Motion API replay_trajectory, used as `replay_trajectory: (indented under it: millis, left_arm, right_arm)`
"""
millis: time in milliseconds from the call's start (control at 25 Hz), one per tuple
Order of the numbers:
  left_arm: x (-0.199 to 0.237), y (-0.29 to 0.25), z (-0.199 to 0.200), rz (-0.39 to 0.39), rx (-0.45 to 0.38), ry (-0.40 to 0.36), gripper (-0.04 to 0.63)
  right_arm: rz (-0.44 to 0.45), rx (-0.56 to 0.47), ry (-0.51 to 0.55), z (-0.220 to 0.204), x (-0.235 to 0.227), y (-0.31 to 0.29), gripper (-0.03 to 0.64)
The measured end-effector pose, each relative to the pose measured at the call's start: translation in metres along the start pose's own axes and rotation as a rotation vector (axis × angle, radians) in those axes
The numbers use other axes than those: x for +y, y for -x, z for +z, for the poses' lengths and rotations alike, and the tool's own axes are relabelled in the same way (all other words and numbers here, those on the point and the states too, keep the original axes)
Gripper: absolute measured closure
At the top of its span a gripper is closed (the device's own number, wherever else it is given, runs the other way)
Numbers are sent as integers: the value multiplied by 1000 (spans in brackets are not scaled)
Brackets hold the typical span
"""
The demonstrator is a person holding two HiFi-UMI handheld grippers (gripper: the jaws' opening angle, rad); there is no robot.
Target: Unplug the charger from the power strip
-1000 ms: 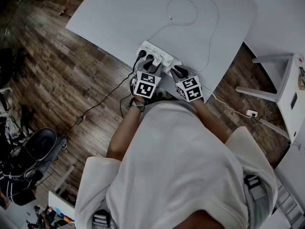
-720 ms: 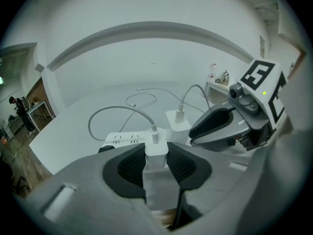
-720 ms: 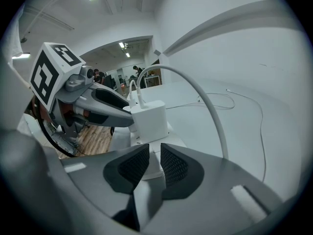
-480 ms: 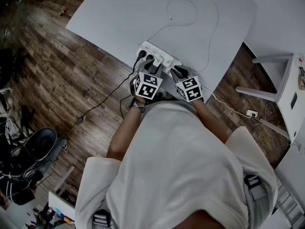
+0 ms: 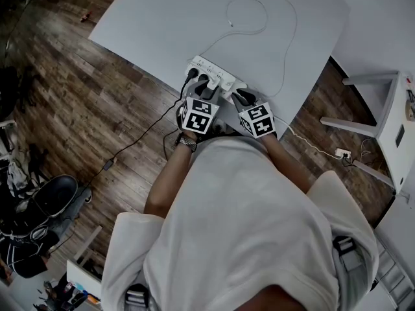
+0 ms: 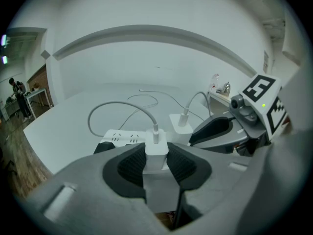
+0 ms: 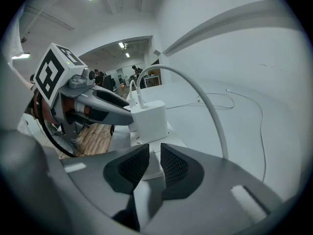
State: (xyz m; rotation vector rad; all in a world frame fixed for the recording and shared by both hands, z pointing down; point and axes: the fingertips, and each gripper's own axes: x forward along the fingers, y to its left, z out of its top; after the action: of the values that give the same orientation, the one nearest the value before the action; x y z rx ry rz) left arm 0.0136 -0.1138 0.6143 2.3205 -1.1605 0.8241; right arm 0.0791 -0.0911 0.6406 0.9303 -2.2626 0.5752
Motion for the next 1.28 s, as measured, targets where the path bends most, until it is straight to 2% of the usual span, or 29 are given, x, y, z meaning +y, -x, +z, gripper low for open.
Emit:
replay_trajectory:
  millis: [240,600,720,920,1280]
  left_arm:
    - [-3,-2,-1,19,30,-82,457]
    - [3,1,-1,-10,-3,57,456]
    - [3,-1,-5,-19,-2,69,456]
    - [2,0,1,-13,-5,-22,457]
    - [-2,-1,1,21,28,-122,457]
  right_arm:
    - [-1,1,-2,0,-1,0,543]
    - [1,-2,-7,1,0,0,543]
    - [2,-2,-8,1,0,-1,545]
    - [-1,-2,-8,2,0,-1,546]
    - [0,0,-6,2,-1,-1,546]
